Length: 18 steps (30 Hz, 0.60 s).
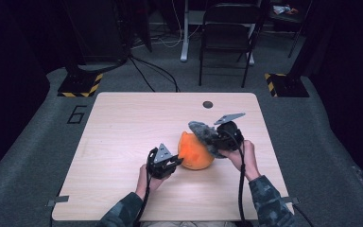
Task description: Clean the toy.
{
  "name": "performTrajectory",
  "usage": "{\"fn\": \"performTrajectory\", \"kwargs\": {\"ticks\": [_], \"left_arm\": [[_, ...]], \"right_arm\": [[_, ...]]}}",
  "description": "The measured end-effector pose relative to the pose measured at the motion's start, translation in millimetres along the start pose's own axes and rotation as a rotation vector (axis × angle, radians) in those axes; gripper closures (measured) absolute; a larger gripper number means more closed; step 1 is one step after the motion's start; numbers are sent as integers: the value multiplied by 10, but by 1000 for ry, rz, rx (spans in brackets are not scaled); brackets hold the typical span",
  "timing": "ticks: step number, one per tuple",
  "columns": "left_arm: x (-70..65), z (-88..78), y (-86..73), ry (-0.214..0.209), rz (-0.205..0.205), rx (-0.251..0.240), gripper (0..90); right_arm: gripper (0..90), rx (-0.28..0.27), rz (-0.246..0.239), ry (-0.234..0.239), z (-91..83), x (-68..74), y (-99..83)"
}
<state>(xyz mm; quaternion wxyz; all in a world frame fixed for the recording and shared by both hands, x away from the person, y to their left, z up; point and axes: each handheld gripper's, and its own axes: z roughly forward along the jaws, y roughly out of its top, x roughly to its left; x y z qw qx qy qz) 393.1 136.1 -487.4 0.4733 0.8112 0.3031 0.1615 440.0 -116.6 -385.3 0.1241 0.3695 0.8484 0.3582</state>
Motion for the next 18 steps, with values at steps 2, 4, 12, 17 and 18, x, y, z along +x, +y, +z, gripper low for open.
{"fn": "performTrajectory", "kwargs": {"ticks": [2,4,12,17,18], "left_arm": [[-6,-3,6,5,13,-4,789],[-13,-5,12,-1,25,-6,788],[-50,6,21,-17,34,-22,789],[-47,15,17,-22,33,-14,789],[-47,15,17,-22,33,-14,789]], "right_arm": [[776,-9,-31,4,46,86,36],[775,-24,-42,10,86,150,73],[773,-16,-81,60,320,332,116],[770,6,-96,51,422,331,85],[770,6,-96,51,422,331,85]]}}
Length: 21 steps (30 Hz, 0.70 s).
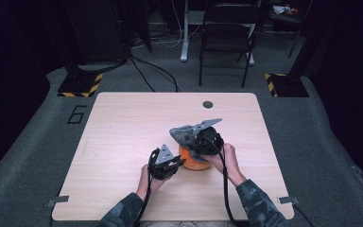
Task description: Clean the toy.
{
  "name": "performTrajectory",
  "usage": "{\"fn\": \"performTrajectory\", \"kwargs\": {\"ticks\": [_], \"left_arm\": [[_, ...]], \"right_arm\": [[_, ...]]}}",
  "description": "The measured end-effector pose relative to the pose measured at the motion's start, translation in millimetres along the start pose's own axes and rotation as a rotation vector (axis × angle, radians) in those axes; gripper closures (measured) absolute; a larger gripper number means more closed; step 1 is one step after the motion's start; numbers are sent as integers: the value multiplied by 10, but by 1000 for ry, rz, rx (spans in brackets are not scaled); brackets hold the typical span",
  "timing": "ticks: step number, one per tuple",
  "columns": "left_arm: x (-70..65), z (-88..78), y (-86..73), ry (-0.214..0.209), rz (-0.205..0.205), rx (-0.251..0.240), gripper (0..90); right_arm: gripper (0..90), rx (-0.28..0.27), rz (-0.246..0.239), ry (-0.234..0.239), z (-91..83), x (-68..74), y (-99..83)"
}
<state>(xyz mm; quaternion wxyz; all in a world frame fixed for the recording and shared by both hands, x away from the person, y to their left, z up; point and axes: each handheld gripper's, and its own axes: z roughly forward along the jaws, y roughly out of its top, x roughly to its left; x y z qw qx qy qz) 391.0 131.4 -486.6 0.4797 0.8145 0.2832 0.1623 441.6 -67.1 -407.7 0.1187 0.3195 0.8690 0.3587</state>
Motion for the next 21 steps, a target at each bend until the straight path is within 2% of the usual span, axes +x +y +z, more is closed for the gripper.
{"fn": "performTrajectory", "kwargs": {"ticks": [3,7,16,17,21], "left_arm": [[-7,3,4,2,5,1,789],[13,2,-7,0,-12,5,791],[24,1,-13,5,-25,7,791],[29,-2,-17,-2,-34,13,791],[39,-3,-21,-2,-38,17,791]], "right_arm": [[767,11,-13,-8,-31,-10,-10],[766,27,3,-6,-55,-52,-32],[765,42,35,-11,-101,-148,-90],[765,53,59,-14,-122,-173,-111],[764,55,66,-21,-141,-234,-155]]}}
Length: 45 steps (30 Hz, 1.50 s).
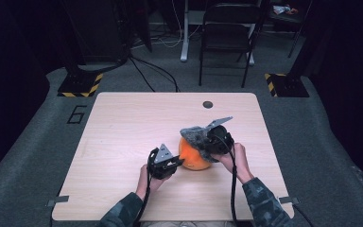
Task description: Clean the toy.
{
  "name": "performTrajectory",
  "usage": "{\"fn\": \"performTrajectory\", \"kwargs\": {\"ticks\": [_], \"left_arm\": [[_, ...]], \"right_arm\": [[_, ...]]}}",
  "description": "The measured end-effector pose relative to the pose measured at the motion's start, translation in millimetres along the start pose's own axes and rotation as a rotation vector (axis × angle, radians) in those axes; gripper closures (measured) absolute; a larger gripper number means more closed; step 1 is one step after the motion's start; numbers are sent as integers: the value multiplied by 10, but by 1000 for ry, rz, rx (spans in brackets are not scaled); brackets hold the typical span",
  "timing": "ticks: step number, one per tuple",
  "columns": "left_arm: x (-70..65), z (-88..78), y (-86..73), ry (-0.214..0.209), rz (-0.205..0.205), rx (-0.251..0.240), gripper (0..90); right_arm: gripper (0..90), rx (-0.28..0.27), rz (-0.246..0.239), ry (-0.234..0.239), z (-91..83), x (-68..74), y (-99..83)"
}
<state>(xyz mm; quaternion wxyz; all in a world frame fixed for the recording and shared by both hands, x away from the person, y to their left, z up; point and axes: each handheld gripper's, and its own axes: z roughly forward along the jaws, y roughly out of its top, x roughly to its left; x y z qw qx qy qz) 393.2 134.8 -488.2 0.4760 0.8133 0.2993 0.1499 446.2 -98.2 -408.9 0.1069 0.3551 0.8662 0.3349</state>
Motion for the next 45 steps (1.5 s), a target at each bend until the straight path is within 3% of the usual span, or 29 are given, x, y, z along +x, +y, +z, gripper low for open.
{"fn": "performTrajectory", "kwargs": {"ticks": [7,8,22,24,26,30,40,43,45], "left_arm": [[9,-1,-1,0,8,7,790],[11,1,-4,-1,2,7,790],[14,11,-9,3,0,2,788],[16,8,-7,-1,3,6,787],[15,10,-8,1,2,3,786],[28,11,-10,0,2,3,784],[47,9,-19,2,-6,6,783],[55,10,-20,1,-9,4,782],[56,9,-19,3,-10,5,781]], "right_arm": [[765,23,18,-7,-39,-116,-86],[765,30,41,-10,-38,-140,-109],[765,97,106,-22,13,-380,-272],[765,112,145,-29,33,-414,-303],[765,120,154,-19,42,-450,-327],[765,145,197,-39,153,-547,-425],[764,237,244,-69,439,-628,-588],[764,247,241,-67,452,-629,-585],[767,257,239,-98,376,-659,-556]]}}
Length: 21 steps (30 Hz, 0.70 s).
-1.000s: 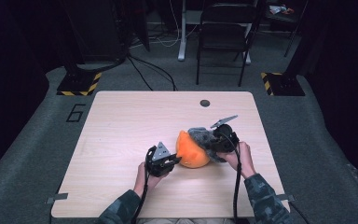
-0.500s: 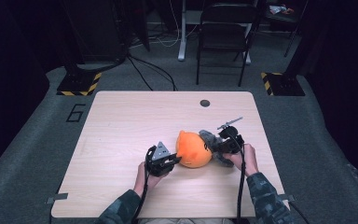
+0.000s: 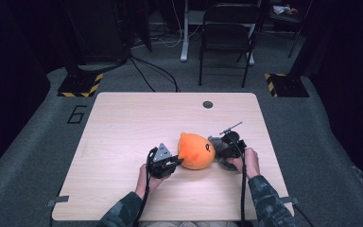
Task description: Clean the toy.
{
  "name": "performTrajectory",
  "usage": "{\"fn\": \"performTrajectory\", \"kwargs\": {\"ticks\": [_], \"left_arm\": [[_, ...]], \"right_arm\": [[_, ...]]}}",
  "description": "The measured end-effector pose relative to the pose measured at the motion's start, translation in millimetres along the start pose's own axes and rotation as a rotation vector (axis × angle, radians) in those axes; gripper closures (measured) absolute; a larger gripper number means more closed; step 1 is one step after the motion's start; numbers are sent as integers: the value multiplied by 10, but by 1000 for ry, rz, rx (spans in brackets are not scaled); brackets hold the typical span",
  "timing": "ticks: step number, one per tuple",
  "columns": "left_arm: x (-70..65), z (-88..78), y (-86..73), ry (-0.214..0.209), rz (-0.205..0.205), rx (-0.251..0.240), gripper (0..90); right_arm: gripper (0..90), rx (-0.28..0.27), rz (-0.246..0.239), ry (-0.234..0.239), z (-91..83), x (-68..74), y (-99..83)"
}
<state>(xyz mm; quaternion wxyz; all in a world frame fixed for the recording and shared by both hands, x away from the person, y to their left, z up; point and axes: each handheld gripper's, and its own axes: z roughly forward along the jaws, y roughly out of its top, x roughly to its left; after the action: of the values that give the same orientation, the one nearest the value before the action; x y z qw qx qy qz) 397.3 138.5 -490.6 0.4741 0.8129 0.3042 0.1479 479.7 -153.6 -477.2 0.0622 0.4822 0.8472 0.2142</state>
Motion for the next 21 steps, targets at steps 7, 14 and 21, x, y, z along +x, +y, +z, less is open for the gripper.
{"fn": "performTrajectory", "kwargs": {"ticks": [7,14,21], "left_arm": [[15,0,-2,-2,-9,-2,778],[16,4,4,7,-5,-10,770],[3,26,9,42,3,17,545]], "right_arm": [[770,-149,17,18,-504,-28,56],[770,-200,-151,95,-718,411,147],[773,-193,-148,51,-457,482,168]]}}
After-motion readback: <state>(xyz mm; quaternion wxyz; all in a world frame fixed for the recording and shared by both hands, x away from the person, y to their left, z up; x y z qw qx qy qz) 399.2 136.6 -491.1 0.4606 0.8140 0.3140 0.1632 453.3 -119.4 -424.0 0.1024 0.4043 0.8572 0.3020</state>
